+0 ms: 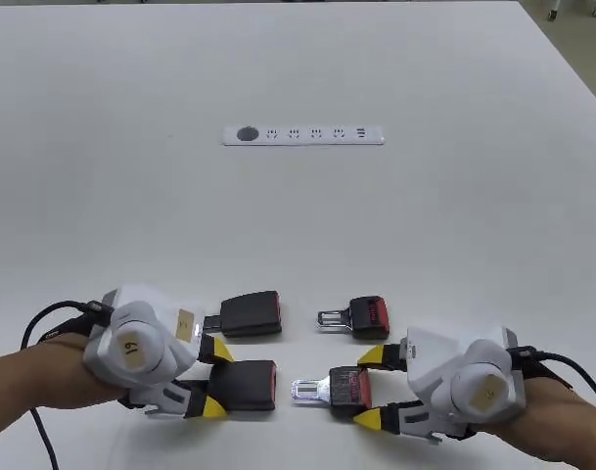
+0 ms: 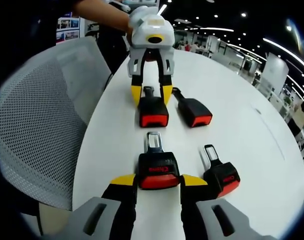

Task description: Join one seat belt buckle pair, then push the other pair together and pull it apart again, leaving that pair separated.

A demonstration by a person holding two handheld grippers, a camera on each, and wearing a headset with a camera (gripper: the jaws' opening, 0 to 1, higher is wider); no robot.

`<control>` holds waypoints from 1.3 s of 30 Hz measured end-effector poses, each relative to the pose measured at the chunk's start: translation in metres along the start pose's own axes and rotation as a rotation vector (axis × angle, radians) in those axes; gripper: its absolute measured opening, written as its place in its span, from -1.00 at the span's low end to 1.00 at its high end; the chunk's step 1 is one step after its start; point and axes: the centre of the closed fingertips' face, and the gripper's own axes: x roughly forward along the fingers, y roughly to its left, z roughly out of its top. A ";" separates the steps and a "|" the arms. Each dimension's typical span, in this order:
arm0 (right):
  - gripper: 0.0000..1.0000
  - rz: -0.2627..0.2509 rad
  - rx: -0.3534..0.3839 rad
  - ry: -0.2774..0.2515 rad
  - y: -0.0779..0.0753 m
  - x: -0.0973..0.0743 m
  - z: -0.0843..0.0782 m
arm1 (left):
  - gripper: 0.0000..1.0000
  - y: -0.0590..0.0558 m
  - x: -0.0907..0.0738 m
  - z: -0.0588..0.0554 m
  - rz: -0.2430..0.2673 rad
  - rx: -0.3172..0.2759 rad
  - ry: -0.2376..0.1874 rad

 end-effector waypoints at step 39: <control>-0.40 0.004 -0.006 -0.001 -0.005 0.013 0.015 | -0.37 -0.001 0.001 -0.002 -0.024 -0.013 0.000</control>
